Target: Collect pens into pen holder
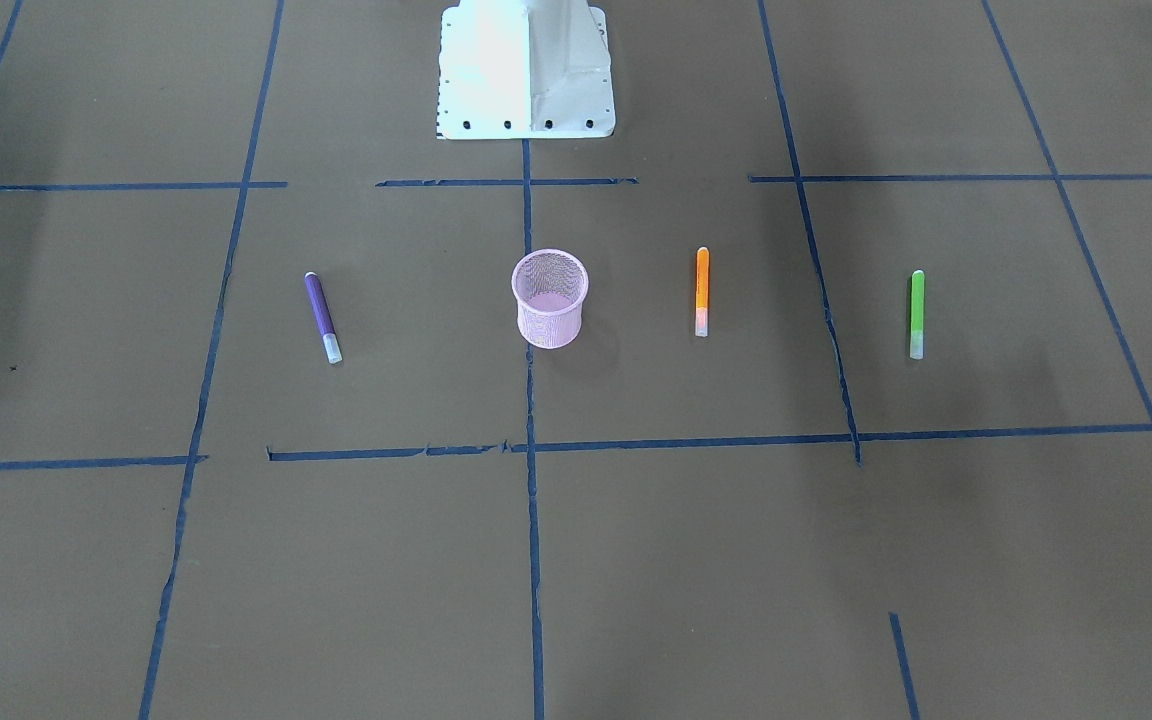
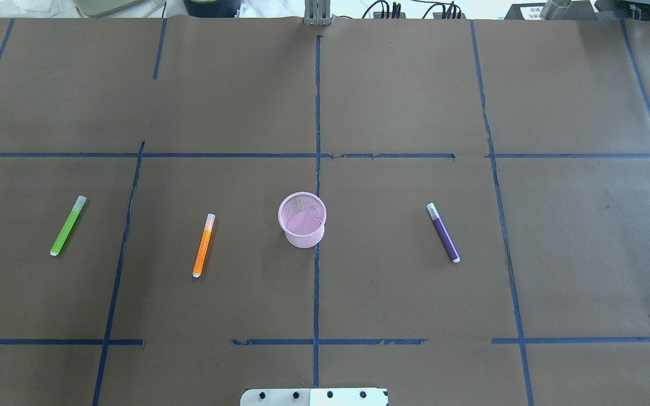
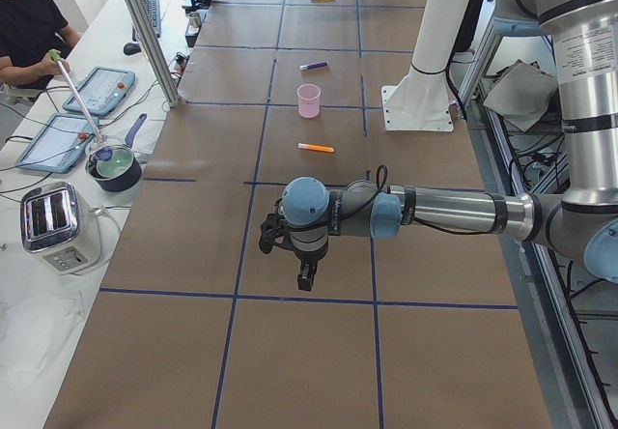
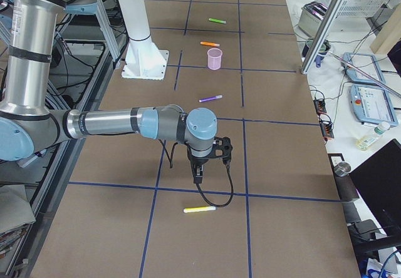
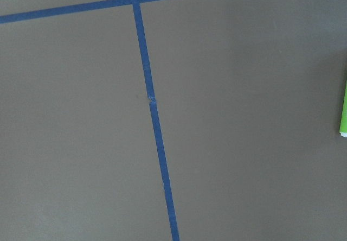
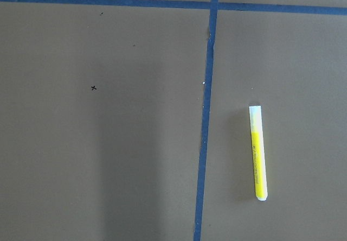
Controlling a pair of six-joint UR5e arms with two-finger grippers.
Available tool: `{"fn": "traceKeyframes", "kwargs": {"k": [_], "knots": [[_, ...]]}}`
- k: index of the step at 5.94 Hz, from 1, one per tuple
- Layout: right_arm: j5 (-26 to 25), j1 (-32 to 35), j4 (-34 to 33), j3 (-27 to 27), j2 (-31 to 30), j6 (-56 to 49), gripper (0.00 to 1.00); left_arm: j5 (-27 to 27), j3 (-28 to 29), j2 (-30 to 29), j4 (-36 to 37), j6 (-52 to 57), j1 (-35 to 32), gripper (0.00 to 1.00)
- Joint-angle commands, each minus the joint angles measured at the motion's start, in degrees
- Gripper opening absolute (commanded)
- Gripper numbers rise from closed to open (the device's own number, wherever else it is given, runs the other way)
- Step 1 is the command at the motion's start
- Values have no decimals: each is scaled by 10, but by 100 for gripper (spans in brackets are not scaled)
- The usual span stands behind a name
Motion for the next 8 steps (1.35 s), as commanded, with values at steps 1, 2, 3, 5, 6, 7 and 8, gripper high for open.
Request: {"fn": "traceKeyframes", "kwargs": {"k": [1,2,3,5,6,7,8], "knots": [[6,0,-1,0,-4,1,100,4,-60,-32,105,3,1,100],[6,0,-1,4,-4,2,100,4,-63,-32,106,2,1,100],[2,0,0,3,-15,1,100,5,-69,-31,108,2,3,100],[6,0,-1,3,-17,2,100,3,-40,-42,107,2,13,100],[6,0,0,4,-17,1,100,3,-37,-42,104,3,13,100],[6,0,38,4,-17,3,100,-4,-36,-38,98,6,13,100],[5,-1,43,-1,-18,2,100,-7,-40,-37,98,6,13,100]]}}
